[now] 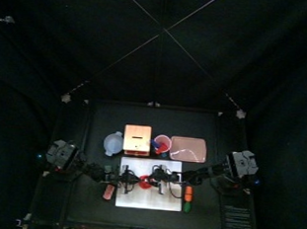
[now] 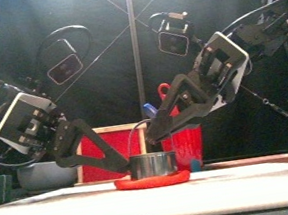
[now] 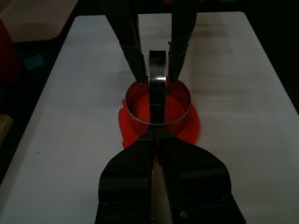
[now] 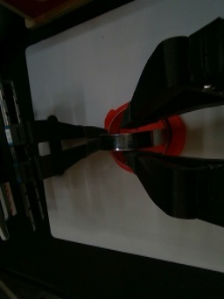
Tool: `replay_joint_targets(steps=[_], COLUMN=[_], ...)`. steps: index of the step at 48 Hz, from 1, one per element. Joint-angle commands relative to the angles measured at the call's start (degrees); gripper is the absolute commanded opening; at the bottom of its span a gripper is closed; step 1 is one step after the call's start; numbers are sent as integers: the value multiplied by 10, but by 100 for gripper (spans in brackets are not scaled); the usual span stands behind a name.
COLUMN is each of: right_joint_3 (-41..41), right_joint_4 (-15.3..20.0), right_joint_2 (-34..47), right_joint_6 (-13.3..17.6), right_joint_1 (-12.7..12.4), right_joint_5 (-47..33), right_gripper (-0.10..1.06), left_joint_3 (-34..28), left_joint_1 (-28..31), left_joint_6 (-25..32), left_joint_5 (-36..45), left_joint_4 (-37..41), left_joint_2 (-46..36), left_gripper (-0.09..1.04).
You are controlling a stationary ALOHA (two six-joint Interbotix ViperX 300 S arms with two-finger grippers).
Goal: Get the cutter from the drawer then cut the dough then place the extra dough in the bowl
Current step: Cut the dough
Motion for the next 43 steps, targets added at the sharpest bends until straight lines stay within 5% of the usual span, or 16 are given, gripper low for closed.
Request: replay_joint_targets(steps=[1,43], right_joint_3=[-11,-19], right_joint_4=[0,-20], right_joint_2=[-19,-40], right_joint_6=[-2,-2], right_joint_1=[-2,-5], right_joint_5=[-2,-2], right_gripper=[61,48], left_joint_3=[-9,-12], left_joint_1=[1,1], left_joint_6=[-1,-1], left_joint_5=[-2,-2], left_joint_4=[-3,-4], left_joint_2=[-2,6], left_gripper=[49,49])
